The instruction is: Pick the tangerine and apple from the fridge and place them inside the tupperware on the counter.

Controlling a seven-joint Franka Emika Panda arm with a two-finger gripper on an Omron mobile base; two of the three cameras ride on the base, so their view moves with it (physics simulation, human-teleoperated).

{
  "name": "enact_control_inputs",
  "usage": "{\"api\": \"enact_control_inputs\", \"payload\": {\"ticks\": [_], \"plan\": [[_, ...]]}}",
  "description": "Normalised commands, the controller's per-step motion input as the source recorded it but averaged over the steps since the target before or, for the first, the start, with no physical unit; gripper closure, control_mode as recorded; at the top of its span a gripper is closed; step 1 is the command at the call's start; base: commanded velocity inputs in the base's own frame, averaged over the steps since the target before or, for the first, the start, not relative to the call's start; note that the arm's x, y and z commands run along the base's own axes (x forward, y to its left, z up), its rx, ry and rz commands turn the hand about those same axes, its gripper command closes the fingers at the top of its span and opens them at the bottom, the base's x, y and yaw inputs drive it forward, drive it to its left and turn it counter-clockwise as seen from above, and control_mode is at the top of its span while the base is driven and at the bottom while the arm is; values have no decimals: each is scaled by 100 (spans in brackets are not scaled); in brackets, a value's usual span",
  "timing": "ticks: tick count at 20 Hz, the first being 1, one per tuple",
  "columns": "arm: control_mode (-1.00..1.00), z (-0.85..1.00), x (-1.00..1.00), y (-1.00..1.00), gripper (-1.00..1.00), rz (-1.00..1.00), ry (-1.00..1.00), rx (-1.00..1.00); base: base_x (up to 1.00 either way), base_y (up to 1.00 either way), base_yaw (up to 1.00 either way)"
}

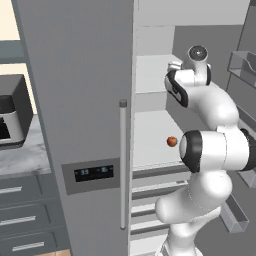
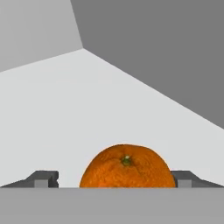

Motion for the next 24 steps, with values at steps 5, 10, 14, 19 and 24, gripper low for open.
{"api": "enact_control_inputs", "payload": {"ticks": [5, 10, 14, 19, 24], "plan": [[-100, -26, 0, 0, 100, -1, 0, 0, 0, 0, 0], [-100, -5, -16, 13, 100, 1, 0, 0, 0, 0, 0], [-100, -3, -81, 77, 100, 16, 0, 0, 0, 0, 0], [-100, 0, -100, 58, 100, 22, 0, 0, 0, 0, 0], [-100, 3, -100, 13, 100, 25, 0, 0, 0, 0, 0]]}}
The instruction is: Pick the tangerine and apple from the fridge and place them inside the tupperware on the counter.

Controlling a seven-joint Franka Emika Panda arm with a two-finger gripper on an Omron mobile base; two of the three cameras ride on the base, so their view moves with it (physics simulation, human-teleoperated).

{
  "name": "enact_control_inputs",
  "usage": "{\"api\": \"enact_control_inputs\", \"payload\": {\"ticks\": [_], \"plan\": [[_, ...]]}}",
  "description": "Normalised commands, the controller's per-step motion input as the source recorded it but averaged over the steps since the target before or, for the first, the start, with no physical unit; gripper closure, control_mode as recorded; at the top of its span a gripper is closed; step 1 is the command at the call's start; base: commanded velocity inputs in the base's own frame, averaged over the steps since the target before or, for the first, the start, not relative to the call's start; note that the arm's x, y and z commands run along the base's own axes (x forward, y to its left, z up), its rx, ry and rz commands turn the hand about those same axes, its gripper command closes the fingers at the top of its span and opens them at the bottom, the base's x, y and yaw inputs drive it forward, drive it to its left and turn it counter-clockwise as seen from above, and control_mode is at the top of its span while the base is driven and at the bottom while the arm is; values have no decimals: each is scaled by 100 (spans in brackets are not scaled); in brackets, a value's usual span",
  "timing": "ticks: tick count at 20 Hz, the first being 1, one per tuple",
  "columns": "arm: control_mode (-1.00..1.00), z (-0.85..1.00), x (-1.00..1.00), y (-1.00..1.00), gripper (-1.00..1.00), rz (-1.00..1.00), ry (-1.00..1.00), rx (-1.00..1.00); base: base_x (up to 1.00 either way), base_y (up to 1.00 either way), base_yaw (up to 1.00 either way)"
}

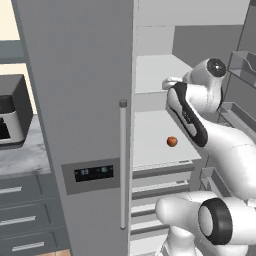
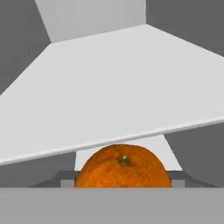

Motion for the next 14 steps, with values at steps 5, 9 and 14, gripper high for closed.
{"api": "enact_control_inputs", "payload": {"ticks": [5, 9, 14], "plan": [[-100, 23, -77, 0, 100, 17, 2, 0, 0, 0, 0], [-100, 35, -67, 0, 100, 10, 0, -2, 0, 0, 0], [-100, 9, -60, 0, 100, 10, 0, -3, 0, 0, 0]]}}
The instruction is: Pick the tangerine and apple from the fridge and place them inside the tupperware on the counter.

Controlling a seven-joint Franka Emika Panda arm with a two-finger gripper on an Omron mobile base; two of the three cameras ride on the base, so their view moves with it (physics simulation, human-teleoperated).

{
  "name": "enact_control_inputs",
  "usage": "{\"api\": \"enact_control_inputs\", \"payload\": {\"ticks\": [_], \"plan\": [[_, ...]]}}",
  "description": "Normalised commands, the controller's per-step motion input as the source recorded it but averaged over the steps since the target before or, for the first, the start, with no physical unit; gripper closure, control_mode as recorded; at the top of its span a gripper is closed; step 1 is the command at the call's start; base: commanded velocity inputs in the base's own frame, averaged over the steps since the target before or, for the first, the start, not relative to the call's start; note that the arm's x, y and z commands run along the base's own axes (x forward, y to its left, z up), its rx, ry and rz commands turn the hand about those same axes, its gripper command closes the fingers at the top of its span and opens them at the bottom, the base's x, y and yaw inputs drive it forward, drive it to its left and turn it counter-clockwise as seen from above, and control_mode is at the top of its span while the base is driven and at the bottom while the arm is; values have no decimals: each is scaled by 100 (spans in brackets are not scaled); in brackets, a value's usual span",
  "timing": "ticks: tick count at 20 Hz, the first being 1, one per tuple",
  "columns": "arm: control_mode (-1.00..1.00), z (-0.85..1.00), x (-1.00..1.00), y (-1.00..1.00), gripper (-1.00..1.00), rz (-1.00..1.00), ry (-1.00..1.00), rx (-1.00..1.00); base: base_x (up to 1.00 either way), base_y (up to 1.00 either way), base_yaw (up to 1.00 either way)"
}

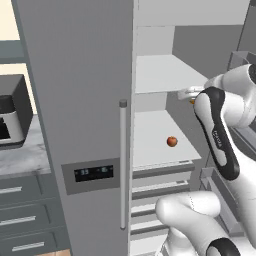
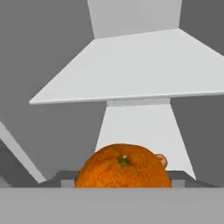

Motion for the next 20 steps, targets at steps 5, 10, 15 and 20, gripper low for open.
{"api": "enact_control_inputs", "payload": {"ticks": [5, 10, 15, 20], "plan": [[100, 0, 0, 0, 100, 0, 0, 0, -79, 6, 7], [100, 0, 0, 0, 100, 0, 0, 0, -46, 61, 2], [100, 0, 0, 0, 100, 0, 0, 0, 0, 100, 0], [100, 0, 0, 0, 100, 0, 0, 0, 0, 100, 0]]}}
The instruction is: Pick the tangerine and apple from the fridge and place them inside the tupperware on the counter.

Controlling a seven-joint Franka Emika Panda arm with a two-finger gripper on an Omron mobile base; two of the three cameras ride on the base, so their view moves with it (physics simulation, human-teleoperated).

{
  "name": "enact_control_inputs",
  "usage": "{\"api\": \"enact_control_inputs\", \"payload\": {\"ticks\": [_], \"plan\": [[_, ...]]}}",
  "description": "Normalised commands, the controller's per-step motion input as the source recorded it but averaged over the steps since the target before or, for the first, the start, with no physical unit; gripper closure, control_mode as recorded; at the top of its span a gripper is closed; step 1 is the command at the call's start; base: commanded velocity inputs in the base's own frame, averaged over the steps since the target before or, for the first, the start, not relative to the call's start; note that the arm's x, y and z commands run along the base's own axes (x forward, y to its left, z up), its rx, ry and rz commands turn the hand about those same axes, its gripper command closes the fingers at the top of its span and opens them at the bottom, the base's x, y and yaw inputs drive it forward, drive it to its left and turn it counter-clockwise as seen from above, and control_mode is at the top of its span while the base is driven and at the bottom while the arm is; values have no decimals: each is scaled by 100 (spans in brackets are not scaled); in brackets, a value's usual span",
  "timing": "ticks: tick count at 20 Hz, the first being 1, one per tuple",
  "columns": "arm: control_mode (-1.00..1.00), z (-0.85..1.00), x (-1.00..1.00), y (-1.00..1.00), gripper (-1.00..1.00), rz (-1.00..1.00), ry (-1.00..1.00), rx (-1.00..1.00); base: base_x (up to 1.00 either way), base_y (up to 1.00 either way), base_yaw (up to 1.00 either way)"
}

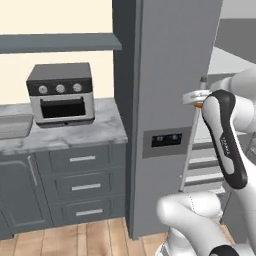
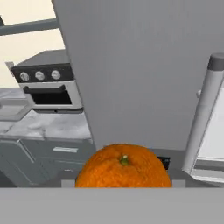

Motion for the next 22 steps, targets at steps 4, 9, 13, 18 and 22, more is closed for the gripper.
{"api": "enact_control_inputs", "payload": {"ticks": [4, 9, 13, 18, 22], "plan": [[100, 0, 0, 0, 100, 0, 0, 0, 0, 100, 0], [100, 0, 0, 0, 100, 0, 0, 0, 14, 100, 4], [100, 0, 0, 0, 100, 0, 0, 0, 45, 100, 5], [100, 0, 0, 0, 100, 0, 0, 0, 59, 94, 5], [100, 0, 0, 0, 100, 0, 0, 0, 60, 81, 3]]}}
